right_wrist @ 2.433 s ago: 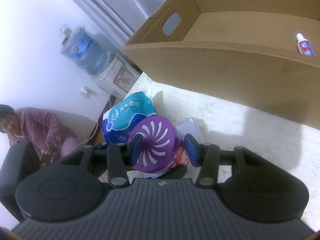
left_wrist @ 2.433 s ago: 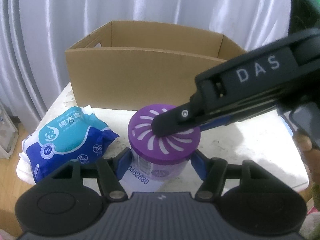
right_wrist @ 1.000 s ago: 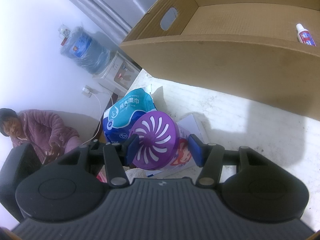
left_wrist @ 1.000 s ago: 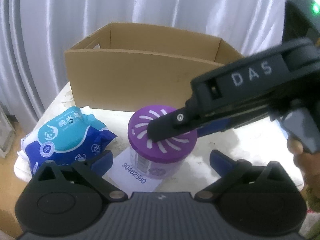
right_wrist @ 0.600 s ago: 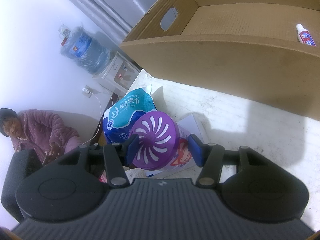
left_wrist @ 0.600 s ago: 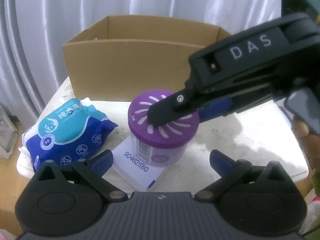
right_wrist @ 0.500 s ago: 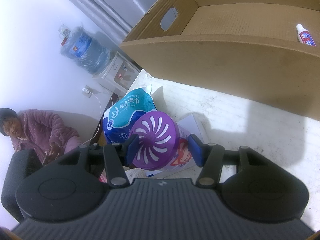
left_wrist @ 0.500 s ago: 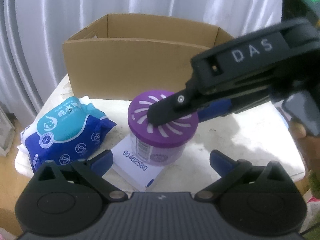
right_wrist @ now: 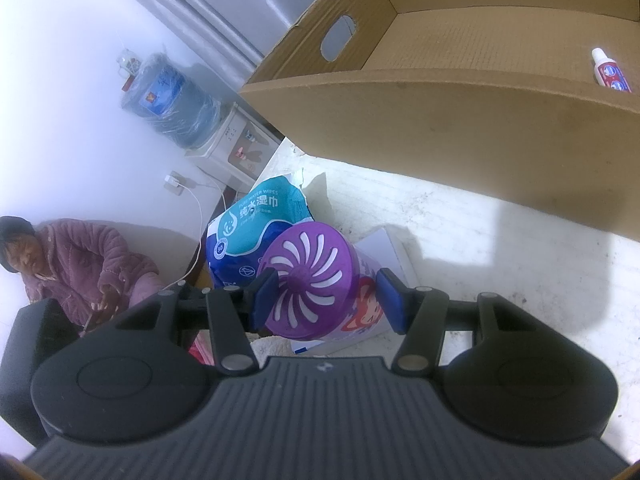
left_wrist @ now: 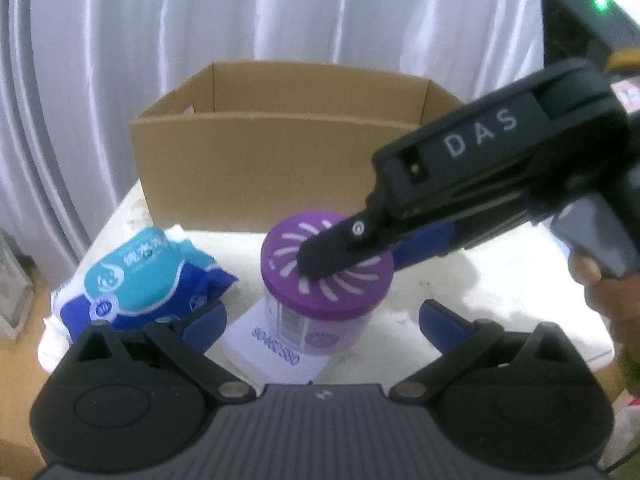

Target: Organize objects

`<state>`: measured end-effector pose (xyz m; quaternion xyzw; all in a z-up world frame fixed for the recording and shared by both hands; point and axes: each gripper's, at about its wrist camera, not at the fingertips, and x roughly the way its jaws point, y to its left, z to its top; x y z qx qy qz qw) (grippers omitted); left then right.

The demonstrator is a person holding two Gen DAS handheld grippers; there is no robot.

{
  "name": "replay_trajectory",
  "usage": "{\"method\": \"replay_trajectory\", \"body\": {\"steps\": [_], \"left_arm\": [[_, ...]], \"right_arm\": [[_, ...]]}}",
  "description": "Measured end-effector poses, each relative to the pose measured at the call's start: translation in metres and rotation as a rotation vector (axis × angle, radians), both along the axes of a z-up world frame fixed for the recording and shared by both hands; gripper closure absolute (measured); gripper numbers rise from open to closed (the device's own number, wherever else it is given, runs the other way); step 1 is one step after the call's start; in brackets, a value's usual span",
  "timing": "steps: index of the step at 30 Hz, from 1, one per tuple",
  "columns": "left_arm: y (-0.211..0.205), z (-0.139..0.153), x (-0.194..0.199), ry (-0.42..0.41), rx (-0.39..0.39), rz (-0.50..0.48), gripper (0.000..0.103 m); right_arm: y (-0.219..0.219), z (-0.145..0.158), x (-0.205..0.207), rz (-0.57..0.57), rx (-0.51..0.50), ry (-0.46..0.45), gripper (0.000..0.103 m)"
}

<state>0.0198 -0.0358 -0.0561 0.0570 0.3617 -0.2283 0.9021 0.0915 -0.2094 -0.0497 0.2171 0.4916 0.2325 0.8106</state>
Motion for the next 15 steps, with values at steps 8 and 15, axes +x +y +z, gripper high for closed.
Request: {"method": "replay_trajectory", "body": {"steps": [8, 15], "left_arm": [[-0.004, -0.001, 0.004, -0.004, 0.029, 0.007, 0.019], [-0.006, -0.007, 0.01, 0.011, 0.052, 0.0, 0.033]], "right_arm": [[-0.001, 0.001, 0.0, 0.003, -0.001, 0.0, 0.049], [-0.001, 0.001, 0.001, 0.005, 0.002, 0.002, 0.049]]}}
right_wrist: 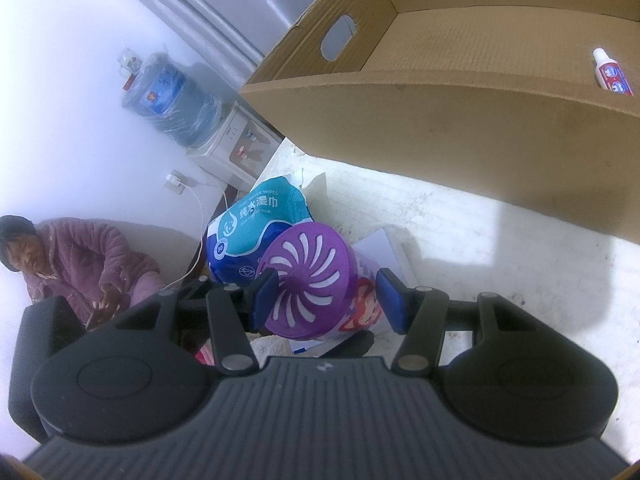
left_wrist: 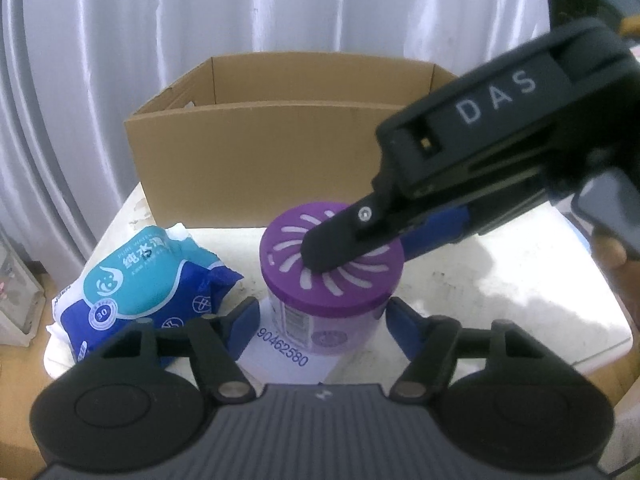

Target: Organize objects

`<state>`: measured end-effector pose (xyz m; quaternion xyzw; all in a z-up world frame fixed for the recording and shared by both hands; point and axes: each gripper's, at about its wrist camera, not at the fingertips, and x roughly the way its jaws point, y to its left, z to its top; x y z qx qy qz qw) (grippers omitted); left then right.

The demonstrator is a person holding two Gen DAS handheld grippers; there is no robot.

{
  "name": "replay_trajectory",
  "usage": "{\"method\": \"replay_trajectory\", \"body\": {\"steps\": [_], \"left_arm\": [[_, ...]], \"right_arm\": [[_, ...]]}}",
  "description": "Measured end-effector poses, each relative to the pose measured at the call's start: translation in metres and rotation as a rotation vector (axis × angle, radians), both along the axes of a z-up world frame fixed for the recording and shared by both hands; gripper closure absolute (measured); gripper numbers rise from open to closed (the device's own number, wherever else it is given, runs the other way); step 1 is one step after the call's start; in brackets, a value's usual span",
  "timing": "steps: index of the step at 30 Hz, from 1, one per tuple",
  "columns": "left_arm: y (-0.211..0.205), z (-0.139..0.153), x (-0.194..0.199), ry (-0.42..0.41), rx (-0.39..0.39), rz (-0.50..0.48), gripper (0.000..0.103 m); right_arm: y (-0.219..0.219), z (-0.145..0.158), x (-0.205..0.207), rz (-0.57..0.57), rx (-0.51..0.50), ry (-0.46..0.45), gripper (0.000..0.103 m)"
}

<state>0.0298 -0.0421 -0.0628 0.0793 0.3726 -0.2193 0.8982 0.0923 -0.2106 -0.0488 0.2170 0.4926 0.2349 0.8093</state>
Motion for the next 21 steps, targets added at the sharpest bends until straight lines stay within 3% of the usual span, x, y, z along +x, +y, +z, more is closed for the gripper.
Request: {"method": "replay_trajectory", "body": {"steps": [6, 21], "left_arm": [[0.004, 0.002, -0.011, 0.002, -0.002, -0.007, 0.038], [-0.001, 0.008, -0.005, -0.007, 0.01, -0.001, 0.038]], "right_arm": [[0.0, 0.0, 0.001, 0.008, -0.001, -0.001, 0.049], [-0.002, 0.001, 0.0, 0.01, 0.0, -0.004, 0.049]]}}
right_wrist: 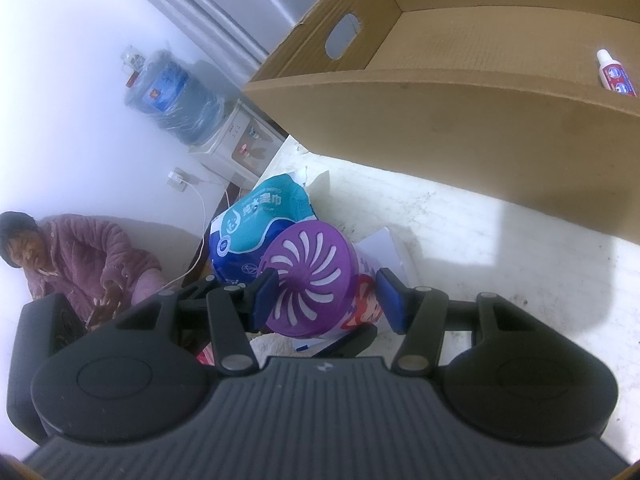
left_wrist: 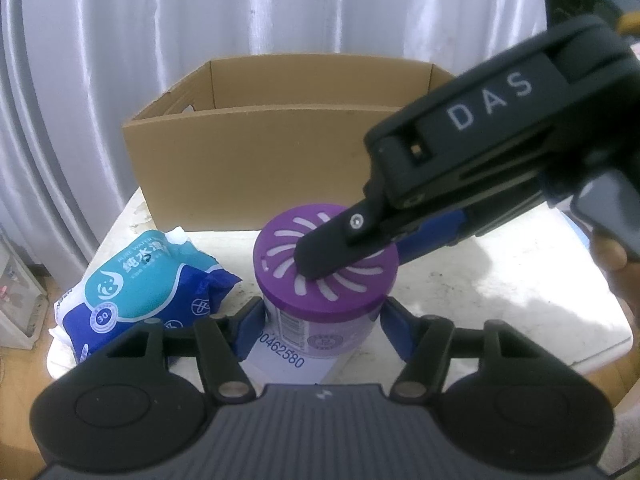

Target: Organize objects

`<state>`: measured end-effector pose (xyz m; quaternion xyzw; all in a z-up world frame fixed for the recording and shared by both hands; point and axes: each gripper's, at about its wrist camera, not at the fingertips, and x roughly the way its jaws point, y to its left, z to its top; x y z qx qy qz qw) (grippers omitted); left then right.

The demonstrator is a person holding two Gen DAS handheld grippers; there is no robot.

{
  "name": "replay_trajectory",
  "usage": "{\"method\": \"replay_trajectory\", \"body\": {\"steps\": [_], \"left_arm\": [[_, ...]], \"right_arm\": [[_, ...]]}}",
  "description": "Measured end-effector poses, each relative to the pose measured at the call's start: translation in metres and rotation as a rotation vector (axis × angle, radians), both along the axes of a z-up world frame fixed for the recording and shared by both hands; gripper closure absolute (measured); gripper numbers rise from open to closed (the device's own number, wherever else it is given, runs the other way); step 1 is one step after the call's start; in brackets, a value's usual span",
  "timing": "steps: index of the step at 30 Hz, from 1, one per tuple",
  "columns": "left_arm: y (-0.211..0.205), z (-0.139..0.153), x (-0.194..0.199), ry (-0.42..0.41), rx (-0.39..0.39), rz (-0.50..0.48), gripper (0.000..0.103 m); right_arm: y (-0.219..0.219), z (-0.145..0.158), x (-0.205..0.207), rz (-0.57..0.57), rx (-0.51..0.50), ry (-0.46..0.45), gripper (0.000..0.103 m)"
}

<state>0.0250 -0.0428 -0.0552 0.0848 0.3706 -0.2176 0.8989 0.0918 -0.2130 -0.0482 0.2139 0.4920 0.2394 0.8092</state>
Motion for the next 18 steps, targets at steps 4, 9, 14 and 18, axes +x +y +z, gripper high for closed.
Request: {"method": "replay_trajectory", "body": {"steps": [4, 9, 14, 18], "left_arm": [[0.0, 0.003, -0.001, -0.004, 0.0, 0.002, 0.038], [-0.001, 0.007, -0.004, -0.012, 0.001, 0.003, 0.038], [-0.002, 0.011, -0.007, -0.02, 0.003, 0.004, 0.038], [-0.002, 0.013, -0.01, -0.028, 0.005, 0.004, 0.038]], "right_arm": [[0.0, 0.003, -0.002, 0.002, 0.0, -0.006, 0.049], [0.001, 0.007, -0.004, 0.005, -0.001, -0.016, 0.049], [0.0, 0.01, -0.007, 0.005, 0.002, -0.024, 0.049], [-0.002, 0.013, -0.009, 0.005, 0.007, -0.03, 0.049]]}}
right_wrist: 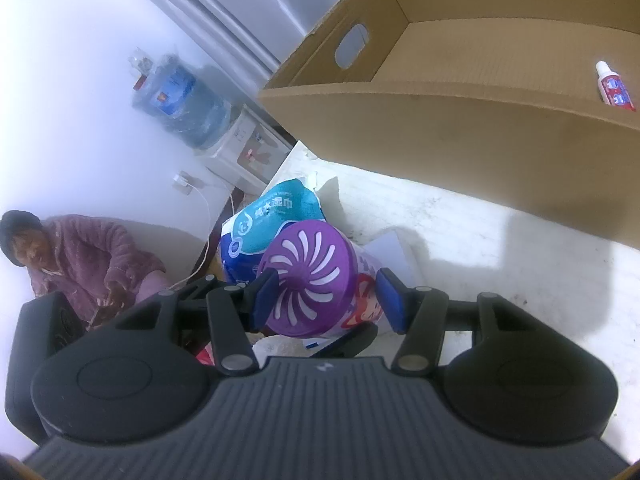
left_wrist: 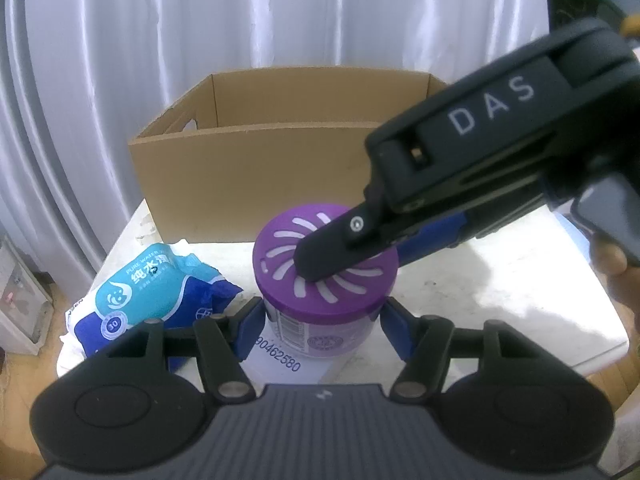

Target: Organize objects

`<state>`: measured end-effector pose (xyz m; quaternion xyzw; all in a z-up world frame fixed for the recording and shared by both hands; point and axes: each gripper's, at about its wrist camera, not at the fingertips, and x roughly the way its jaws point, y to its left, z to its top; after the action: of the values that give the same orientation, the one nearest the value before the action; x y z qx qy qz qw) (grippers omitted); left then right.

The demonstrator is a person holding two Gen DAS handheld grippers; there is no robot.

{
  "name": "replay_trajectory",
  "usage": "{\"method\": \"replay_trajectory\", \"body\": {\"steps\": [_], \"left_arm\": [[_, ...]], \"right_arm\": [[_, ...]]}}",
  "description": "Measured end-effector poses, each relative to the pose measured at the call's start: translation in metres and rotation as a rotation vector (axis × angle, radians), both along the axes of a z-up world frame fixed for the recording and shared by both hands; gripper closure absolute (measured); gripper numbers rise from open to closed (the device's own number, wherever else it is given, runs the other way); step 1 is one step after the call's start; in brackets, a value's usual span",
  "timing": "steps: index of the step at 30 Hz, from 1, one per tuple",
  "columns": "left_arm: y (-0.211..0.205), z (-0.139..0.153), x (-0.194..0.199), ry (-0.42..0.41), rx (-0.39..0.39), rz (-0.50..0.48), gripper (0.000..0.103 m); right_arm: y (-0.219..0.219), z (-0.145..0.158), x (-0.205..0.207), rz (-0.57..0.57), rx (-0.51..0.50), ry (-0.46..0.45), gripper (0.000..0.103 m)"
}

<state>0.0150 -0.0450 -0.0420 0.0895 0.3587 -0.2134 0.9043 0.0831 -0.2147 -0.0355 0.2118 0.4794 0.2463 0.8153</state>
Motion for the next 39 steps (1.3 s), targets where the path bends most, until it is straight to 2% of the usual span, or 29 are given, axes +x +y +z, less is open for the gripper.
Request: {"method": "replay_trajectory", "body": {"steps": [21, 39], "left_arm": [[-0.009, 0.024, -0.02, -0.053, 0.021, 0.004, 0.038], [-0.036, 0.055, -0.024, -0.121, 0.059, -0.011, 0.038]], "right_arm": [[-0.01, 0.019, -0.022, -0.006, 0.029, -0.06, 0.049], [-0.033, 0.046, -0.039, -0.023, 0.054, -0.136, 0.049]]}}
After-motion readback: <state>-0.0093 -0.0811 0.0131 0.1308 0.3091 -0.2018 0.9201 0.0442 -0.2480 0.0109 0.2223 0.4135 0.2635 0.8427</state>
